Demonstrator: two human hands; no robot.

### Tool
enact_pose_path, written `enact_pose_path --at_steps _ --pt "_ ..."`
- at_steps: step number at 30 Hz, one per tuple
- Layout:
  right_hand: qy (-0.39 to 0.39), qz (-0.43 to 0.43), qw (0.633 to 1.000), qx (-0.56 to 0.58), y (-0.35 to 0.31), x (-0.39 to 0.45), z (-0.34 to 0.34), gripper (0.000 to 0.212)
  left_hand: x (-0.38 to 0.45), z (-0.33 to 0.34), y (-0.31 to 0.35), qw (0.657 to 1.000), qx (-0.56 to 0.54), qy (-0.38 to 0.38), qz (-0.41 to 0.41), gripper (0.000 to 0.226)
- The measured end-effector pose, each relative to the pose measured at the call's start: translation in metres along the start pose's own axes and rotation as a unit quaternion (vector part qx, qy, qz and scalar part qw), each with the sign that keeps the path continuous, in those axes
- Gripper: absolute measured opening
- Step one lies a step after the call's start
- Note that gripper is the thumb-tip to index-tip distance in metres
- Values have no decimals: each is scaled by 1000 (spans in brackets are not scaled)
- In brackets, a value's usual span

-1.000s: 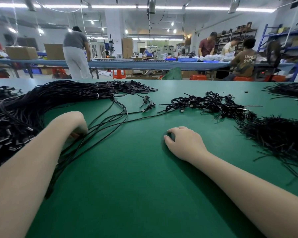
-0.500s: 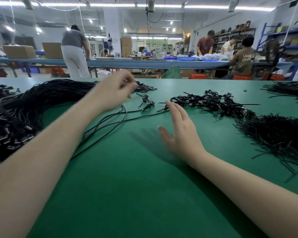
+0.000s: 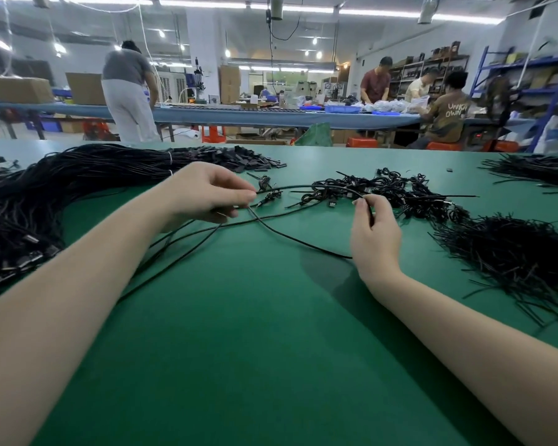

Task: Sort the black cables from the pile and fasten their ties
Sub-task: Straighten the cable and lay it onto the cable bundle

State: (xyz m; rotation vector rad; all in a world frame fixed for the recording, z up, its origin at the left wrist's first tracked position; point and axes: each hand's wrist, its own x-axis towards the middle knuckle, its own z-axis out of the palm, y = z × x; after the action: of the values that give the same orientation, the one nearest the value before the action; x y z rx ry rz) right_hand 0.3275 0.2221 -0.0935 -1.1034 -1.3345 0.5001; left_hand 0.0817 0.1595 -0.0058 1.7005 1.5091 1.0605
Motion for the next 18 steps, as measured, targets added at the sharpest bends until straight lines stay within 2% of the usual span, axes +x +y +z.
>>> enact_pose_path --at_steps 3,5,8,11,13,15,18 --pt "4 35 999 -28 1 0 0 15 1 -14 -3 991 -121 28 -50 26" --pt "-32 15 996 -78 -1 -2 0 17 3 -14 -3 969 -231 56 -61 27" --pt "-98 -92 966 -219 -10 -14 3 30 6 -6 -1 932 -352 70 -50 29" --pt "-126 -216 919 -305 -17 -27 7 36 7 5 6 906 -419 62 -16 17" --pt "-164 -216 919 -287 -22 -33 9 35 7 11 11 875 -478 74 5 10" --pt "-209 -221 922 -241 -26 -36 8 32 7 15 14 860 -502 86 20 9" --pt "-255 -273 900 -225 -31 -40 7 28 7 18 18 880 -465 97 -3 21"
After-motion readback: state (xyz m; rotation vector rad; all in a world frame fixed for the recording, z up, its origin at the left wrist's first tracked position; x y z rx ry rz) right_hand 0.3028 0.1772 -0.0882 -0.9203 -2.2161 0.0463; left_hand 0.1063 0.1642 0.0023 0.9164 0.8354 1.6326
